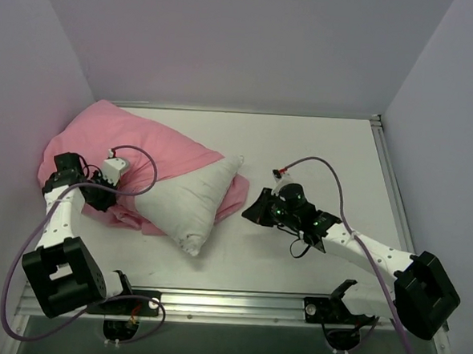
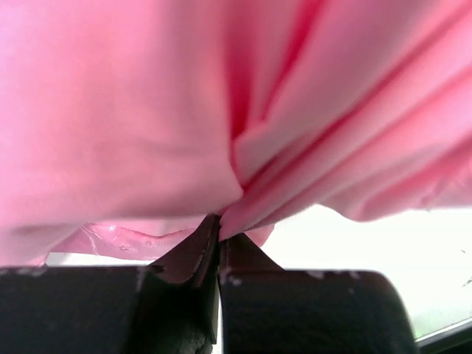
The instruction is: Remove the pillowcase from the pillow
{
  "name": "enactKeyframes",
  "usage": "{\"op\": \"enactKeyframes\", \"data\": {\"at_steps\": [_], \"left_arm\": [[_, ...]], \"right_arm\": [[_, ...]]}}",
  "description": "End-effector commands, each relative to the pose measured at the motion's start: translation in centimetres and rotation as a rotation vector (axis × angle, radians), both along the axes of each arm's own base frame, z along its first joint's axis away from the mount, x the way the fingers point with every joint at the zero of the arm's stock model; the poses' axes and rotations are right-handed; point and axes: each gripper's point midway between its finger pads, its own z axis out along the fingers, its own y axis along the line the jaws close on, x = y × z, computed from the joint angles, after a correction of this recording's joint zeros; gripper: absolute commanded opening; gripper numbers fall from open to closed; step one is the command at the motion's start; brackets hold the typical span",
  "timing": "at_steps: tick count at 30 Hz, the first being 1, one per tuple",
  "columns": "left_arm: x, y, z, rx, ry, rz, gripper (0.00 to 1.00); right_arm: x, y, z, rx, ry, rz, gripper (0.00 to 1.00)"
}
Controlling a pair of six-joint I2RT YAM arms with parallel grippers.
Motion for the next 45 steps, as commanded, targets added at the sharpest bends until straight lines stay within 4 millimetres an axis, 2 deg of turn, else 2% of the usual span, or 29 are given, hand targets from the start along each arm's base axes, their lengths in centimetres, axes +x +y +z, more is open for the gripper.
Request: {"op": "enactKeyframes", "data": {"at_steps": [1, 2, 3, 4, 5, 6, 7, 9, 10, 13, 14, 15, 17, 19, 22, 23, 27, 28, 29, 30, 31, 32, 33, 34, 36, 39, 43, 44, 45], "left_arm": [[-0.4, -1.2, 1.0, -0.011, -0.036, -0.06, 0.07], [-0.4, -1.1, 1.0, -0.007, -0.035, -0.063, 0.09], [-0.5, -1.1, 1.1, -0.001, -0.035, -0.063, 0.1], [-0.6, -1.1, 1.1, 0.001, -0.029, -0.068, 0.13], [-0.6, -1.1, 1.2, 0.002, -0.032, -0.075, 0.17], [-0.7, -1.2, 1.5, 0.004, -0.04, -0.082, 0.22], [-0.8, -1.4, 1.7, 0.0, -0.04, -0.088, 0.36], [-0.7, -2.0, 2.7, -0.002, -0.072, -0.119, 0.48], [-1.0, -2.6, 3.0, -0.016, -0.068, -0.141, 0.58], [-1.4, -3.9, 5.4, -0.039, -0.106, -0.208, 0.71], [-1.4, -5.0, 6.6, -0.086, -0.136, -0.242, 0.72], [-2.2, -5.9, 7.2, -0.13, -0.119, -0.26, 0.73], [-1.6, -7.8, 10.6, -0.196, -0.189, -0.326, 0.75], [-1.1, -9.1, 13.6, -0.251, -0.228, -0.321, 0.75], [1.0, -11.8, 16.3, -0.248, -0.295, -0.35, 0.76], [1.7, -12.8, 16.8, -0.266, -0.28, -0.305, 0.77], [4.8, -19.7, 17.0, -0.131, -0.323, -0.39, 0.79], [5.9, -20.8, 15.7, -0.12, -0.283, -0.381, 0.8], [6.5, -21.8, 15.5, -0.102, -0.281, -0.388, 0.8], [7.2, -23.6, 16.0, -0.092, -0.302, -0.418, 0.82], [9.0, -24.2, 15.5, -0.057, -0.302, -0.396, 0.82], [9.3, -24.6, 14.2, -0.036, -0.272, -0.395, 0.82], [10.4, -25.4, 14.9, -0.032, -0.303, -0.391, 0.82], [11.2, -26.5, 13.4, -0.006, -0.277, -0.402, 0.82], [12.1, -27.6, 13.6, 0.005, -0.289, -0.426, 0.82], [12.6, -29.2, 11.6, 0.04, -0.261, -0.467, 0.78], [12.8, -29.9, 10.2, 0.04, -0.218, -0.479, 0.52], [12.7, -30.0, 10.1, 0.035, -0.209, -0.485, 0.37], [12.6, -30.0, 9.9, 0.034, -0.2, -0.484, 0.28]], "right_arm": [[4.2, 2.0, 5.8, 0.021, -0.19, 0.011, 0.09], [5.2, 2.5, 7.1, 0.028, -0.221, 0.005, 0.19], [6.0, 2.6, 6.6, 0.015, -0.212, -0.003, 0.45], [6.7, 2.8, 6.8, 0.017, -0.216, -0.011, 0.57], [7.8, 3.3, 8.1, 0.04, -0.241, -0.02, 0.67], [8.9, 3.5, 7.1, 0.025, -0.223, -0.028, 0.79], [9.8, 3.8, 7.4, 0.026, -0.228, -0.037, 0.85], [12.2, 4.6, 7.3, 0.006, -0.222, -0.068, 0.99], [12.9, 4.7, 6.8, -0.014, -0.203, -0.082, 0.99], [15.4, 5.9, 5.1, -0.025, -0.15, -0.11, 1.0], [15.8, 6.3, 2.9, -0.048, -0.106, -0.106, 1.0], [16.4, 7.0, 2.9, -0.036, -0.094, -0.1, 1.0], [16.5, 7.7, 0.7, -0.052, -0.052, -0.08, 0.95], [16.3, 8.7, 0.5, -0.02, -0.048, -0.045, 0.87], [15.7, 9.3, 0.7, 0.012, -0.072, -0.012, 0.62], [15.5, 9.4, 1.2, 0.018, -0.089, -0.004, 0.47], [14.3, 9.9, 3.2, 0.07, -0.181, 0.083, 0.23], [14.0, 9.9, 3.3, 0.069, -0.189, 0.099, 0.17], [13.4, 9.8, 3.5, 0.06, -0.212, 0.128, 0.0], [13.2, 9.8, 3.7, 0.055, -0.226, 0.14, 0.0], [12.5, 9.7, 3.8, 0.048, -0.25, 0.172, 0.0], [12.3, 9.6, 4.0, 0.045, -0.265, 0.177, 0.0], [11.8, 9.7, 4.4, 0.057, -0.277, 0.202, 0.0], [11.5, 9.8, 4.8, 0.07, -0.302, 0.214, 0.0], [10.7, 9.7, 5.7, 0.082, -0.345, 0.231, 0.0], [10.2, 9.4, 6.2, 0.094, -0.359, 0.229, 0.0], [10.1, 9.2, 6.6, 0.099, -0.368, 0.216, 0.0], [10.1, 9.1, 6.8, 0.102, -0.369, 0.211, 0.0], [10.1, 9.1, 6.8, 0.101, -0.366, 0.211, 0.0]]}}
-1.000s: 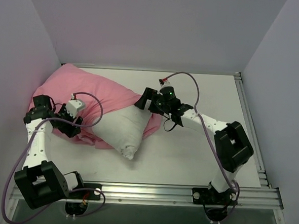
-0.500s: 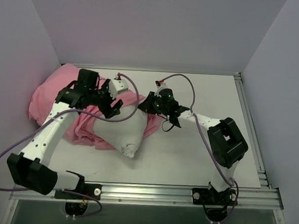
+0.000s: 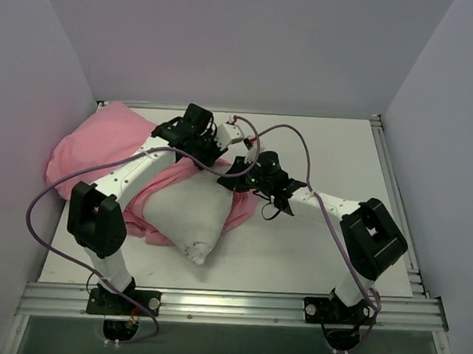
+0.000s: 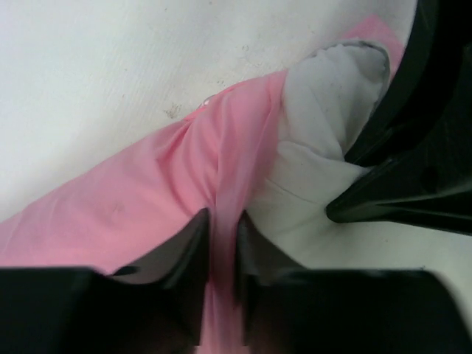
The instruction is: Remove the pillowcase from the pillow
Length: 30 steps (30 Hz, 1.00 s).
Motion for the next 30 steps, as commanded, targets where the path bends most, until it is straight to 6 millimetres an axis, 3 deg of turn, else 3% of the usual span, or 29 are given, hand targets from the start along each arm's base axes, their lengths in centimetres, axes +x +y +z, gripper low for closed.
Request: {"op": "enactKeyframes", "data": {"at_steps": [1, 2, 3, 6, 7, 8, 9, 10, 12, 13, 15, 16, 20, 24, 26, 30], "left_arm": [[1.8, -0.6, 2.1, -0.035, -0.06, 0.033, 0.2], [2.3, -0.7, 2.6, -0.052, -0.072, 0.05, 0.06], [2.8, -0.5, 2.8, -0.053, -0.081, 0.078, 0.03], [4.8, -0.7, 3.8, -0.089, -0.101, 0.163, 0.03], [5.8, -0.6, 2.7, -0.074, -0.089, 0.202, 0.03], [6.9, -0.6, 3.5, -0.07, -0.119, 0.225, 0.03], [7.7, -0.4, 3.1, -0.052, -0.125, 0.242, 0.03], [9.2, 1.1, 1.1, 0.03, -0.129, 0.296, 0.03], [11.2, 3.0, 0.6, 0.079, -0.155, 0.351, 0.02], [12.5, 5.5, -1.1, 0.13, -0.144, 0.399, 0.02], [13.6, 8.1, -2.1, 0.165, -0.138, 0.438, 0.02], [14.1, 10.4, -2.6, 0.19, -0.134, 0.465, 0.02], [14.2, 14.4, -3.2, 0.239, -0.149, 0.468, 0.03], [13.7, 16.5, -2.9, 0.252, -0.17, 0.455, 0.05], [13.1, 16.5, -2.7, 0.24, -0.161, 0.424, 0.07], [10.7, 12.1, -1.7, 0.144, -0.143, 0.308, 0.07]], "right_arm": [[-1.1, 1.0, 3.7, 0.074, -0.085, 0.065, 0.0], [-1.2, 0.9, 3.8, 0.075, -0.083, 0.066, 0.0], [-1.5, 0.8, 3.6, 0.074, -0.076, 0.071, 0.0], [-2.9, 0.5, 2.2, 0.048, -0.037, 0.081, 0.0], [-3.4, 0.3, 2.3, 0.047, -0.036, 0.082, 0.0], [-4.4, 0.0, 1.1, 0.03, -0.01, 0.078, 0.0], [-4.8, -0.3, 1.0, 0.027, -0.001, 0.068, 0.0], [-5.2, -0.7, 2.0, 0.045, -0.014, 0.056, 0.0], [-5.8, -2.1, 1.2, 0.035, 0.015, -0.001, 0.0], [-5.9, -2.8, 2.6, 0.049, -0.009, -0.028, 0.0], [-5.6, -5.0, 1.9, 0.005, 0.007, -0.115, 0.0], [-5.6, -5.7, 2.6, 0.013, -0.008, -0.136, 0.0], [-5.1, -9.1, 2.0, 0.003, 0.02, -0.221, 0.0], [-4.6, -11.7, 1.3, -0.007, 0.036, -0.275, 0.0], [-4.5, -11.8, 1.5, -0.007, 0.026, -0.27, 0.0], [-3.8, -10.9, 2.5, 0.002, 0.013, -0.242, 0.0]]}}
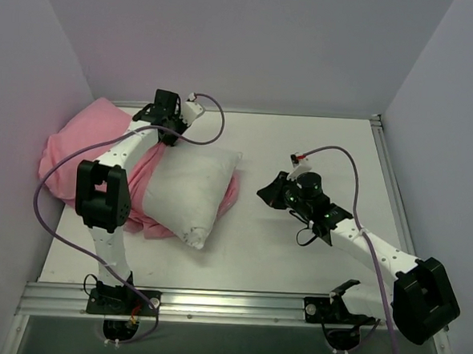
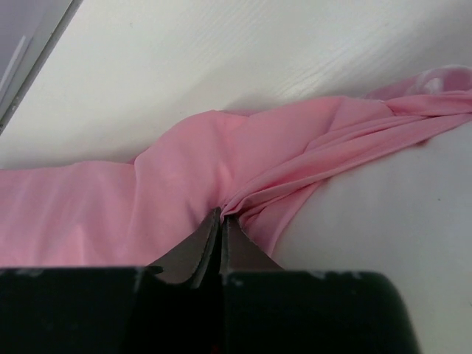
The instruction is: Remove the pillowcase from the pillow
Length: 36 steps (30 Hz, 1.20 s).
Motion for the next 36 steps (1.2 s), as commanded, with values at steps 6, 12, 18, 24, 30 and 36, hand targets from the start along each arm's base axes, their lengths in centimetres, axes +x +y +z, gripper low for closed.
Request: {"op": "enactKeyframes", "data": {"at_steps": [6, 12, 18, 24, 30, 36], "left_arm": [[-3.6, -4.8, 2.4, -0.091, 0.018, -0.083, 0.07], [-4.2, -5.6, 2.2, -0.115, 0.04, -0.084, 0.07], [-4.5, -6.2, 2.0, -0.127, 0.046, -0.088, 0.06], [-5.0, -6.7, 1.9, -0.13, 0.052, -0.102, 0.07], [-5.5, -7.1, 1.9, -0.143, 0.068, -0.112, 0.19], [-6.1, -7.5, 7.6, -0.229, 0.022, -0.133, 0.95]], "right_arm": [[2.5, 3.7, 4.4, 0.106, -0.058, 0.084, 0.3], [4.1, 7.6, 3.4, 0.094, 0.009, 0.104, 1.0], [4.6, 12.4, -0.3, 0.144, 0.174, 0.141, 1.0], [4.7, 16.3, -4.2, 0.19, 0.305, 0.169, 1.0], [6.1, 16.3, -4.0, 0.189, 0.267, 0.163, 0.0], [7.3, 13.9, -3.3, 0.198, 0.252, 0.101, 0.0]]}}
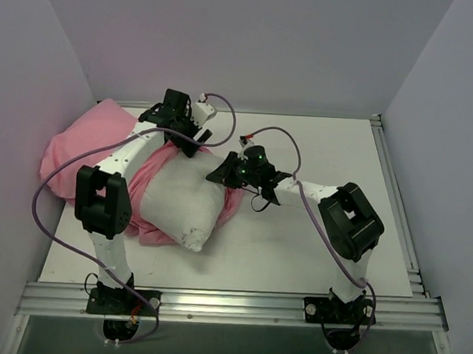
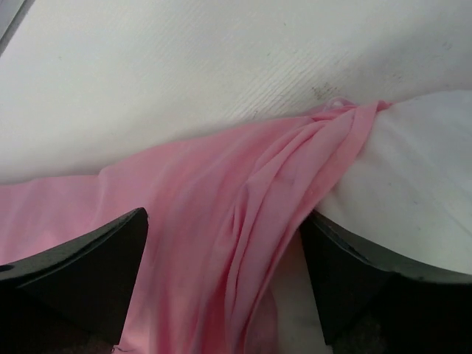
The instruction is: Remove the pillowcase from the pillow
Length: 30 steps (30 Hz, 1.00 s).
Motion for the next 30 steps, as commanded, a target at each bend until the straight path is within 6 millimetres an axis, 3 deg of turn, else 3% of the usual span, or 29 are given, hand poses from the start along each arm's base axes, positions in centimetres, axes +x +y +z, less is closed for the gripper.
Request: {"op": "enactKeyframes", "data": {"at_steps": [1, 5, 8, 10, 13, 14, 17, 18, 21, 22, 23, 24, 25, 27, 28, 29, 30], "left_arm": [[-2.4, -1.2, 8.5, -0.143, -0.043, -0.043, 0.94], [-6.2, -1.3, 15.8, -0.273, -0.077, -0.121, 0.94], [-9.8, 0.2, 16.8, -0.254, -0.054, -0.145, 0.94], [-11.8, 1.2, 15.5, -0.214, -0.018, -0.16, 0.94], [-15.1, 3.5, 11.8, -0.124, 0.064, -0.152, 0.94], [-16.9, 4.2, 9.7, -0.097, 0.114, -0.147, 0.94], [-19.1, 5.0, 6.9, -0.065, 0.154, -0.161, 0.94], [-19.9, 5.0, 4.6, -0.06, 0.196, -0.164, 0.94], [-20.1, 4.4, 2.1, -0.057, 0.216, -0.157, 0.94], [-20.1, 3.8, 1.7, -0.056, 0.216, -0.167, 0.94], [-19.8, 3.4, 1.3, -0.058, 0.218, -0.163, 0.94], [-19.2, 2.8, 1.3, -0.076, 0.204, -0.157, 0.94], [-19.1, 2.0, 1.3, -0.088, 0.205, -0.172, 0.94], [-19.0, 0.7, 1.1, -0.125, 0.217, -0.197, 0.94], [-19.2, 0.1, 0.9, -0.128, 0.223, -0.214, 0.94], [-19.2, 0.0, 0.6, -0.127, 0.224, -0.214, 0.94], [-18.7, -0.2, 0.5, -0.13, 0.209, -0.208, 0.94]], "right_arm": [[1.1, -1.8, 0.1, -0.011, -0.004, -0.065, 0.0], [3.1, -5.1, 1.3, -0.001, -0.017, -0.143, 0.0], [4.7, -8.7, 2.4, -0.003, -0.03, -0.233, 0.0], [5.6, -11.1, 3.1, 0.002, -0.039, -0.28, 0.0], [6.1, -13.7, 3.4, 0.0, -0.032, -0.33, 0.0], [6.2, -14.2, 3.5, 0.0, -0.034, -0.342, 0.0], [6.3, -15.5, 3.5, -0.008, -0.037, -0.368, 0.0], [6.4, -15.7, 3.4, -0.013, -0.038, -0.367, 0.0], [6.5, -15.7, 2.6, -0.047, -0.043, -0.326, 0.0], [6.2, -16.0, 1.7, -0.086, -0.012, -0.311, 0.07], [7.0, -16.0, 2.5, -0.108, -0.033, -0.3, 0.39], [7.2, -16.4, 2.6, -0.177, -0.068, -0.268, 0.52], [6.6, -17.7, 1.4, -0.277, -0.015, -0.281, 0.59], [7.1, -18.7, 4.8, -0.345, -0.094, -0.295, 0.69], [6.3, -20.2, 5.0, -0.431, -0.096, -0.308, 0.8], [5.8, -20.8, 7.8, -0.439, -0.156, -0.325, 0.82], [5.3, -21.4, 8.9, -0.467, -0.18, -0.332, 0.98]]}}
